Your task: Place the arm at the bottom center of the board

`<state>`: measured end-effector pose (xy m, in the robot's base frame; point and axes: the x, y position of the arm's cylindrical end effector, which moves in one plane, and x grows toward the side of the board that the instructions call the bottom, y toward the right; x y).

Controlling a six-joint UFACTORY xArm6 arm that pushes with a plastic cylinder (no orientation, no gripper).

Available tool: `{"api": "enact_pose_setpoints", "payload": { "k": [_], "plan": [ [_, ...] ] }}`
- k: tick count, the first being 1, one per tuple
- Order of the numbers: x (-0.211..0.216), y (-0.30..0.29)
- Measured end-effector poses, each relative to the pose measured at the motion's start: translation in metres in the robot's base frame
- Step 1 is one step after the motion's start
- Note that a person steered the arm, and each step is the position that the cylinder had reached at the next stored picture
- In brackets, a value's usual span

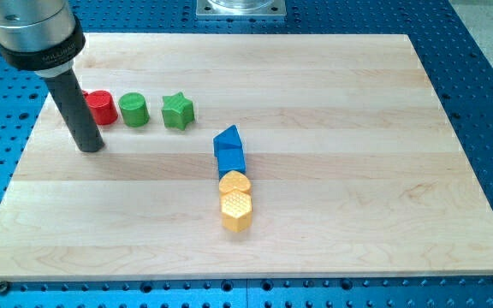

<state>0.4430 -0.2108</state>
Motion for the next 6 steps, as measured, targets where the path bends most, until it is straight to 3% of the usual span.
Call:
{"api": "enact_pose_setpoints", "payload": {
  "k": [3,5,6],
  "plan": [
    [0.015,0.002],
    [0.138,0.089],
    [0.176,0.101]
  ]
}}
